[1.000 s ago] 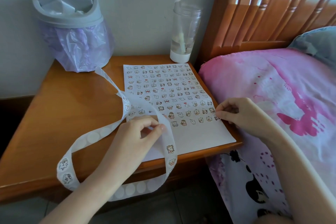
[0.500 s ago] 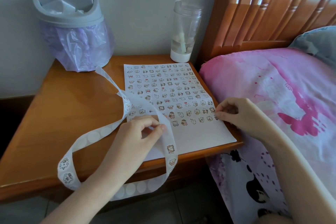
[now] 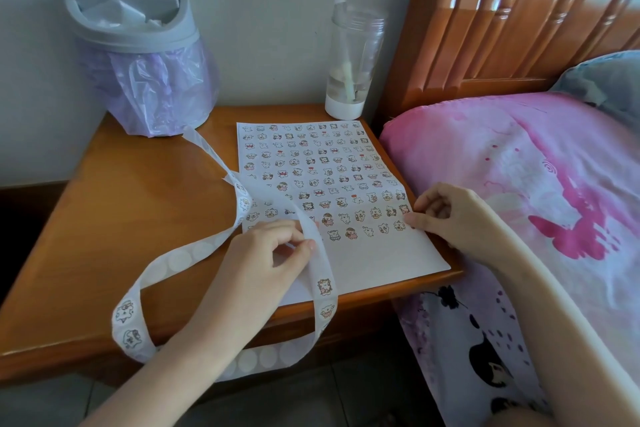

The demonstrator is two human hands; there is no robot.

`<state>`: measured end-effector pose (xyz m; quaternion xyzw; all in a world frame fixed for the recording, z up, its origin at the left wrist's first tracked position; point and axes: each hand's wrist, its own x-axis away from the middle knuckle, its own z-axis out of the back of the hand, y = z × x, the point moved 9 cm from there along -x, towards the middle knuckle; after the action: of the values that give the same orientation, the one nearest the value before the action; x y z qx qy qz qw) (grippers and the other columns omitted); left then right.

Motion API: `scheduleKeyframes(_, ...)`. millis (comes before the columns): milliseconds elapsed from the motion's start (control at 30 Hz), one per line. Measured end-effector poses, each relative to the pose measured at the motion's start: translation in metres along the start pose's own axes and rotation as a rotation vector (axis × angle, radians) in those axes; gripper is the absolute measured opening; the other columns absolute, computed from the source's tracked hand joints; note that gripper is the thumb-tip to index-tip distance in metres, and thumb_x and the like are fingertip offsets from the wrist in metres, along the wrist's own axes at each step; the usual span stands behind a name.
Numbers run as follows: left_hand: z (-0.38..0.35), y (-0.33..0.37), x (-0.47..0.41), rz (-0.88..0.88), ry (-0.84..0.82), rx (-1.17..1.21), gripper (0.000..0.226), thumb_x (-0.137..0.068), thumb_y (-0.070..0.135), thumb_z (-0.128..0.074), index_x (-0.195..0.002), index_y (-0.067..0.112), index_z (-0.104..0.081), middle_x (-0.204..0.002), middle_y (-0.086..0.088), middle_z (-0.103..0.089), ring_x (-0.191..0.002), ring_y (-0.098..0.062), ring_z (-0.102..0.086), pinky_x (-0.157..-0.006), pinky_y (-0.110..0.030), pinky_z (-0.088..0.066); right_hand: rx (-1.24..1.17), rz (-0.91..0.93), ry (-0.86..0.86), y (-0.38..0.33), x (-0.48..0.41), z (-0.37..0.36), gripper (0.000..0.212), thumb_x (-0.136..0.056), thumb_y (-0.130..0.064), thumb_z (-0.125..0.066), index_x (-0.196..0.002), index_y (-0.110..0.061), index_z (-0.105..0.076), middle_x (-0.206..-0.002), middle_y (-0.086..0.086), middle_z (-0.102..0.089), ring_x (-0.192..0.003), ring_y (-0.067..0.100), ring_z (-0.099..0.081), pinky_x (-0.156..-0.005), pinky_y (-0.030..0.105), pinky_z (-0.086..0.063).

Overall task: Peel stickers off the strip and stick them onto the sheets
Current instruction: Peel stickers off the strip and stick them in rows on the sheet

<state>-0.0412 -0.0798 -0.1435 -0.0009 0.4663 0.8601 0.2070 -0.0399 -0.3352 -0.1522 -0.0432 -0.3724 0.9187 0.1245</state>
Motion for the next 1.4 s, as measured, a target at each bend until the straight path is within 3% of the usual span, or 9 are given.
scheduleKeyframes(200,-0.001,0.0,0.0,-0.01,0.001,-0.001,0.007,-0.088,0.022,-0.06,-0.085,0.021,-0.067,-0.094,0.019,-0.061,-0.095,0.021,-0.047,-0.068,0.004,-0.039,0.018,0.009,0.012,0.005,-0.002,0.001,0.013,-0.084,-0.019,-0.069,-0.081,-0.025,-0.058,-0.078,0.002,-0.06,-0.068,0.015,-0.052,-0.056,0.025,-0.04)
scheduleKeyframes(467,-0.002,-0.005,0.0,0.035,-0.015,-0.006,0.006,-0.087,0.024,-0.06,-0.088,0.024,-0.065,-0.095,0.02,-0.06,-0.09,0.021,-0.051,-0.068,0.004,-0.039,0.002,-0.01,0.028,0.009,-0.004,0.0,0.019,-0.078,-0.024,-0.075,-0.086,-0.021,-0.058,-0.075,0.0,-0.057,-0.067,0.014,-0.05,-0.056,0.025,-0.039)
scheduleKeyframes(600,0.0,-0.01,0.0,0.117,-0.04,0.07,0.01,-0.088,0.033,-0.057,-0.089,0.03,-0.066,-0.092,0.019,-0.065,-0.09,0.01,-0.056,-0.069,0.002,-0.041,0.033,0.039,0.138,0.0,-0.002,0.009,0.006,-0.087,-0.021,-0.064,-0.084,-0.024,-0.06,-0.083,0.002,-0.064,-0.071,0.018,-0.055,-0.062,0.025,-0.043)
scheduleKeyframes(700,0.007,-0.012,0.0,0.195,-0.025,0.235,0.015,-0.087,0.035,-0.057,-0.09,0.029,-0.07,-0.085,0.018,-0.07,-0.087,0.014,-0.057,-0.068,0.001,-0.041,-0.108,0.126,0.237,-0.033,0.013,0.016,0.009,-0.09,-0.026,-0.06,-0.082,-0.029,-0.061,-0.069,-0.009,-0.064,-0.061,0.009,-0.055,-0.057,0.022,-0.041)
scheduleKeyframes(833,0.022,-0.006,0.003,0.25,0.05,0.386,0.016,-0.086,0.037,-0.057,-0.086,0.028,-0.071,-0.082,0.014,-0.073,-0.078,0.001,-0.067,-0.073,-0.014,-0.044,-0.327,0.286,-0.023,-0.101,0.047,-0.023,0.015,-0.087,-0.035,-0.057,-0.09,-0.022,-0.063,-0.075,-0.004,-0.07,-0.063,0.008,-0.063,-0.059,0.026,-0.053)
scheduleKeyframes(933,0.037,-0.002,0.006,0.242,0.121,0.388,0.017,-0.084,0.041,-0.055,-0.085,0.031,-0.069,-0.079,0.021,-0.07,-0.078,0.002,-0.066,-0.061,-0.006,-0.047,-0.341,0.333,-0.191,-0.13,0.07,-0.052,0.016,-0.082,-0.035,-0.063,-0.094,-0.023,-0.063,-0.082,-0.006,-0.071,-0.074,0.008,-0.067,-0.068,0.027,-0.058)
scheduleKeyframes(1133,0.051,0.0,0.01,0.252,0.159,0.468,0.02,-0.084,0.04,-0.056,-0.081,0.026,-0.071,-0.072,0.007,-0.073,-0.067,-0.008,-0.07,-0.059,-0.008,-0.051,-0.447,0.334,-0.231,-0.135,0.073,-0.058,0.011,-0.082,-0.012,-0.069,-0.092,-0.015,-0.069,-0.088,-0.002,-0.072,-0.078,0.015,-0.069,-0.069,0.035,-0.06)
scheduleKeyframes(1267,0.045,0.001,0.013,0.301,0.058,0.559,0.032,-0.08,0.046,-0.053,-0.086,0.022,-0.074,-0.08,0.001,-0.075,-0.077,-0.014,-0.072,-0.074,-0.026,-0.056,-0.557,0.334,-0.206,-0.14,0.075,-0.059,0.012,-0.08,-0.01,-0.068,-0.092,-0.011,-0.07,-0.087,-0.001,-0.074,-0.076,0.014,-0.071,-0.066,0.028,-0.06)
scheduleKeyframes(1400,0.047,0.005,0.012,0.294,-0.01,0.596,0.042,-0.072,0.052,-0.051,-0.093,0.023,-0.072,-0.088,0.0,-0.076,-0.087,-0.016,-0.072,-0.082,-0.033,-0.056,-0.625,0.341,-0.146,-0.142,0.075,-0.061,0.013,-0.081,-0.005,-0.068,-0.093,-0.008,-0.07,-0.086,-0.001,-0.074,-0.078,0.013,-0.071,-0.066,0.025,-0.059)
